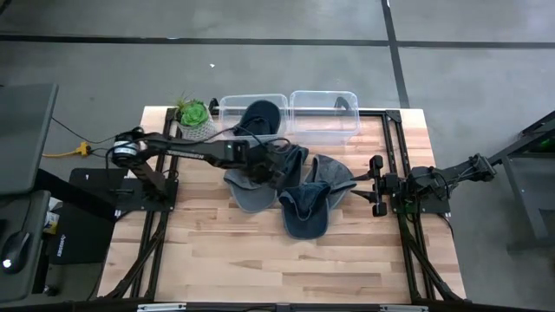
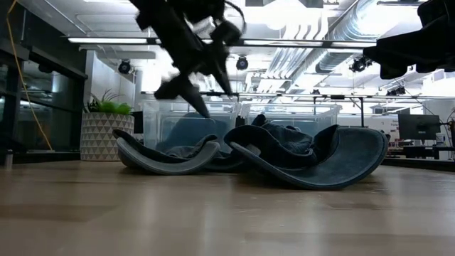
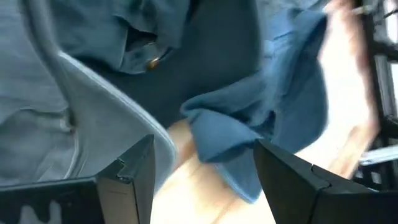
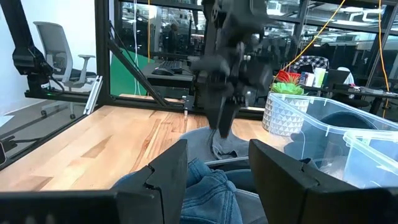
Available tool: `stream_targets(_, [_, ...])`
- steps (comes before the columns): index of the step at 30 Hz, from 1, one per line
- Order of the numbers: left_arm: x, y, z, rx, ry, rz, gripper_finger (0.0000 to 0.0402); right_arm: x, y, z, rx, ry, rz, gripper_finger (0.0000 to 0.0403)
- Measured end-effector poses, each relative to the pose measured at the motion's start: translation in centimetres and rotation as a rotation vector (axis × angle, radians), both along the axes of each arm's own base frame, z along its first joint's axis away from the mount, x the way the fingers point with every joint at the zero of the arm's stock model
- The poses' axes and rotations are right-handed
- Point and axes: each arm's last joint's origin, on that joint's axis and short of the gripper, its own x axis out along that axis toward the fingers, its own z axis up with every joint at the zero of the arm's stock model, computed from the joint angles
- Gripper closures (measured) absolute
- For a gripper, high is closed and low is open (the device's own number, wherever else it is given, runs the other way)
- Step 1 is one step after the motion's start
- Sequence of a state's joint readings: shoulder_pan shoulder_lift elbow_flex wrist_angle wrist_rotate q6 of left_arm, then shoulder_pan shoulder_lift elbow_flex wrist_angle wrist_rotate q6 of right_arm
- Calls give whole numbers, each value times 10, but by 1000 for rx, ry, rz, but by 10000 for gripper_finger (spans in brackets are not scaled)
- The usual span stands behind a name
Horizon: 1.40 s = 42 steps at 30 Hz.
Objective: Pick & Place hat
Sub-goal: Put the bottom dark blue cap into the left transparent bin
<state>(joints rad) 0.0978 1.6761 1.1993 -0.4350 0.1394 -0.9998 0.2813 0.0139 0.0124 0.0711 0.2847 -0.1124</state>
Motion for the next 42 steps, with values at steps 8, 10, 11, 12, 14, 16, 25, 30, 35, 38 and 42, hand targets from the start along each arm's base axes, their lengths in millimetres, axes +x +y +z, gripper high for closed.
stream_targets(8, [12, -1, -25, -69, 23, -47, 188, 0, 0, 0, 0, -1, 0, 237])
stream_targets(10, [21, 0, -28, -61, -20, -49, 188, 0, 0, 0, 0, -1, 0, 238])
stream_targets(11, [21, 0, -32, -65, 2, -50, 188, 0, 0, 0, 0, -1, 0, 238])
stream_targets(12, [19, -1, -37, -72, 31, -55, 188, 0, 0, 0, 0, -1, 0, 238])
stream_targets(14, [19, -1, -41, -69, 46, -67, 188, 0, 0, 0, 0, -1, 0, 238])
stream_targets(16, [25, 0, -44, -63, 26, -72, 188, 0, 0, 0, 0, -1, 0, 238])
stream_targets(25, [24, -1, -49, -105, 48, -66, 188, 0, 0, 0, -1, 4, 0, 237])
stream_targets(30, [25, -2, -48, -168, 49, -29, 188, 0, 0, 0, -2, 6, 0, 238])
stream_targets(35, [30, -3, -43, -260, -9, -10, 188, 0, 0, 0, -2, 6, 0, 238])
stream_targets(38, [33, -3, -41, -287, -35, 30, 188, 0, 0, 0, -2, 7, 0, 238])
stream_targets(42, [33, -2, -41, -291, -29, 91, 188, 0, 0, 0, -2, 7, 0, 237])
